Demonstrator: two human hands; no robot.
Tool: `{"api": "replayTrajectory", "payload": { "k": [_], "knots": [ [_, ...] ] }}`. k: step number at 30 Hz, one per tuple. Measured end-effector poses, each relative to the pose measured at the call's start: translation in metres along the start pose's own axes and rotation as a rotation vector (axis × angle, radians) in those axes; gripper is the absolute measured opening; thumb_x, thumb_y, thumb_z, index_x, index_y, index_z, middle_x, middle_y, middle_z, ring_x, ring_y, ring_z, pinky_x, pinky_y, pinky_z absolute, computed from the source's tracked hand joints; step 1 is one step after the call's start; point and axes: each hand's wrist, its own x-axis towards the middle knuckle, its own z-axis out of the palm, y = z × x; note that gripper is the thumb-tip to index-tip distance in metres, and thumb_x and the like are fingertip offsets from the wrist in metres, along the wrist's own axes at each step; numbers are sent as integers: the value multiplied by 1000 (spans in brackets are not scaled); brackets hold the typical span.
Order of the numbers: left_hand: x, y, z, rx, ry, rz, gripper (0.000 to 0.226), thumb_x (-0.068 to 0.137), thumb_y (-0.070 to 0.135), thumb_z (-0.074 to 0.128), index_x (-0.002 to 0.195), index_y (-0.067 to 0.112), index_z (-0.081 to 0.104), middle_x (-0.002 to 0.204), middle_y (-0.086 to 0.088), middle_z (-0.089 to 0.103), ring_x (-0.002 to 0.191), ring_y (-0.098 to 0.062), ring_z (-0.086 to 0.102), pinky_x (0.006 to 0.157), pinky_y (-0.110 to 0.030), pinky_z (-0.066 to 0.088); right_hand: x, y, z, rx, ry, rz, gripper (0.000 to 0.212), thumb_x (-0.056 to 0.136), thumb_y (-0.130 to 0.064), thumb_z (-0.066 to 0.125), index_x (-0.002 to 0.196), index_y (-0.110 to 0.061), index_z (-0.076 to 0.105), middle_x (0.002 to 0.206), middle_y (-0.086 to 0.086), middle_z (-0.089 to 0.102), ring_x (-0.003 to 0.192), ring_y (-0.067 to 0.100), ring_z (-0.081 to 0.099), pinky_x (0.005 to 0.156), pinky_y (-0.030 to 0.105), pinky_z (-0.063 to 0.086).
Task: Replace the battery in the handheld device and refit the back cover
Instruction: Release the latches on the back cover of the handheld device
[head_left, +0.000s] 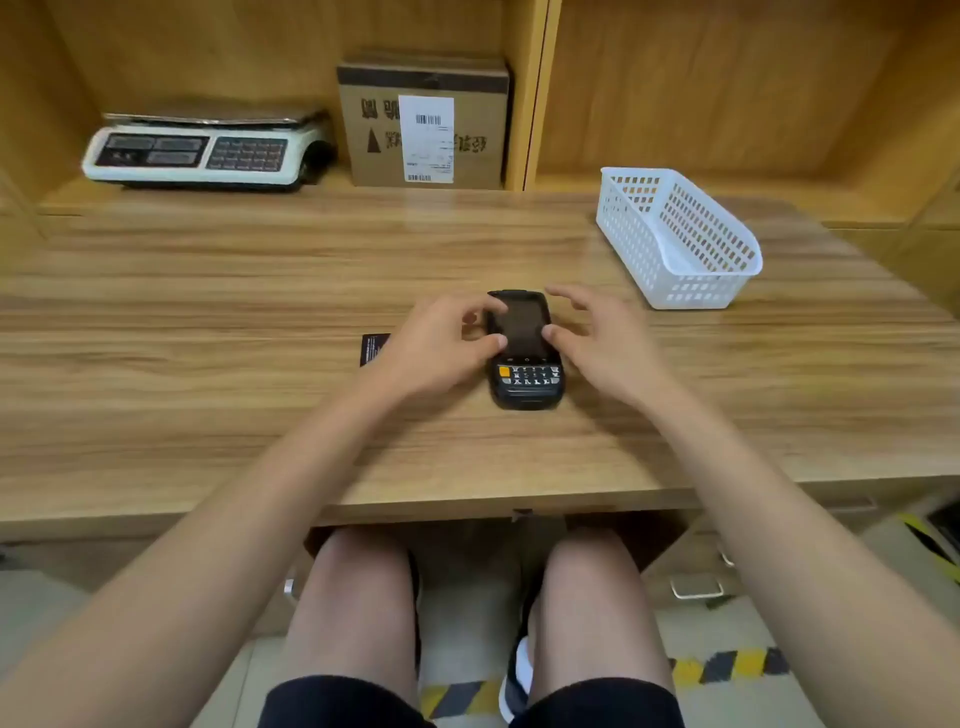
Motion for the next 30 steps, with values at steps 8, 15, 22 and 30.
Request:
{"api": "replayTrajectory", "payload": {
  "k": [8, 15, 22, 30],
  "knots": [
    [-2, -6, 7, 80, 39, -1, 31, 88, 34, 69, 115, 21, 75, 138, 3, 63, 127, -17, 56, 110, -39, 41, 0, 7, 13, 158, -27, 95, 42, 90, -27, 63, 132, -27, 61, 124, 2, 71, 114, 12, 66, 102, 38, 50],
    [-11, 3, 10, 210, 114, 48, 24, 91, 28, 67, 111, 17, 77, 128, 1, 70, 120, -19, 62, 103, -36, 45, -1, 8, 17, 217, -2, 140, 37, 91, -29, 61, 127, -24, 66, 120, -3, 72, 111, 6, 66, 101, 38, 50],
    [-15, 8, 9, 134, 136, 9, 24, 89, 15, 65, 109, 21, 77, 109, 1, 77, 105, -18, 68, 97, -36, 51, -5, -8, 11, 392, 33, 140, 36, 93, -10, 55, 120, -28, 69, 112, -11, 72, 111, 0, 64, 101, 26, 48],
    [-14, 15, -9, -266, 139, -216, 27, 91, 50, 61, 96, 29, 78, 77, 10, 78, 71, 5, 70, 73, -23, 55, -2, -24, 17, 521, -13, 27, 45, 89, -5, 62, 129, -24, 62, 128, -2, 68, 123, -1, 57, 111, 34, 42]
  ]
}}
